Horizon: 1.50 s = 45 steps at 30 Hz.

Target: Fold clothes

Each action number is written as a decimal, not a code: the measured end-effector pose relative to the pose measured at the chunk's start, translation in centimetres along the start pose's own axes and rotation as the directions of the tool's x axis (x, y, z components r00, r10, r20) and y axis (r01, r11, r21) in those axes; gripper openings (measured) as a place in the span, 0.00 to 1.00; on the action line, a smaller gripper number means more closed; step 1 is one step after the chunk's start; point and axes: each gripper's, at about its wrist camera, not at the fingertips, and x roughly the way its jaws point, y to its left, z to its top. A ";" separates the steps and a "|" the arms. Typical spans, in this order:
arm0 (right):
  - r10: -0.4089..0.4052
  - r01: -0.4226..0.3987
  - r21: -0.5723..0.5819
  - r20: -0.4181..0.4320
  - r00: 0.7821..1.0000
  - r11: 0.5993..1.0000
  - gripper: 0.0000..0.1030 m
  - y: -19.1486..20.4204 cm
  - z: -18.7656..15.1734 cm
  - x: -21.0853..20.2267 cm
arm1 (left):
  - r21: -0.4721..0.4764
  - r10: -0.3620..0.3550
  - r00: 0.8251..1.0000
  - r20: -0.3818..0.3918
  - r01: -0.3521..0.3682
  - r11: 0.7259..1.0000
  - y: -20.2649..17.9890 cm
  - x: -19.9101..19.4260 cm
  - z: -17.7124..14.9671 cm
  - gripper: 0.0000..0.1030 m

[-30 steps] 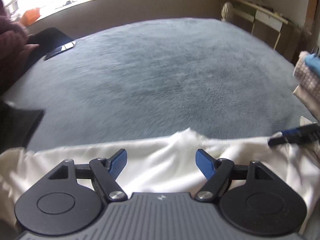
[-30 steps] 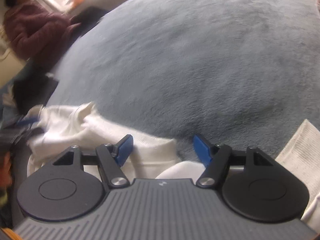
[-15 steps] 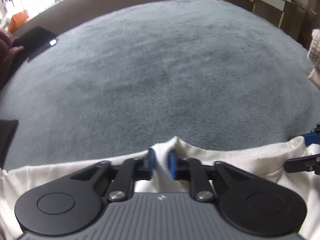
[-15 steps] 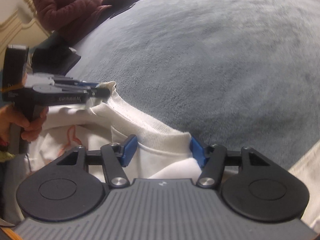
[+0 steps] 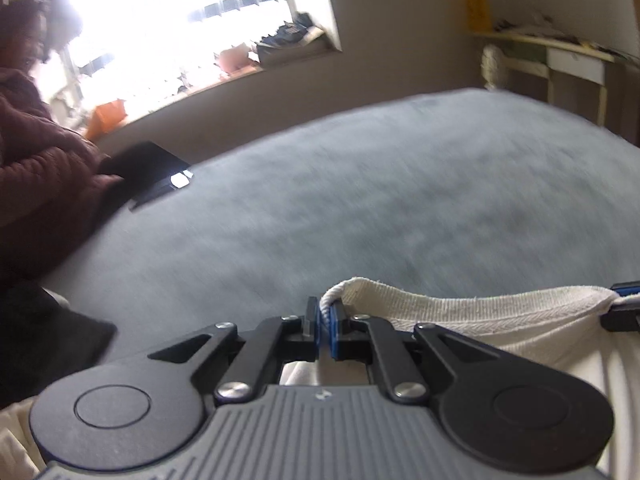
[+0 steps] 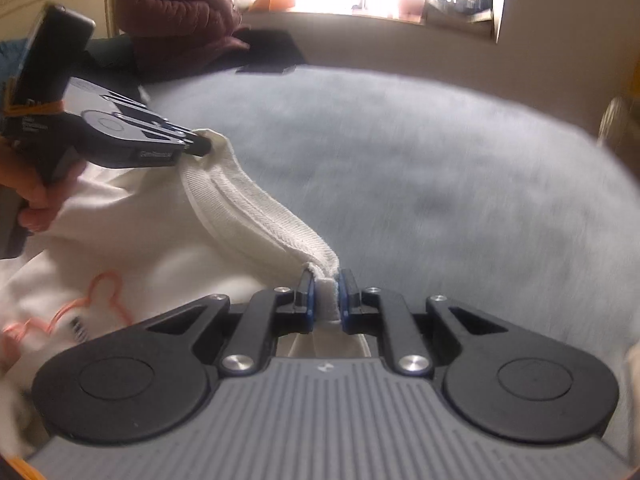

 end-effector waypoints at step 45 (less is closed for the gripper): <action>0.195 -0.169 0.758 0.056 0.979 0.630 0.59 -8.9 -5.1 -6.6 | -0.254 -0.282 0.937 -0.207 0.226 0.940 7.8 -9.0 -5.8 0.71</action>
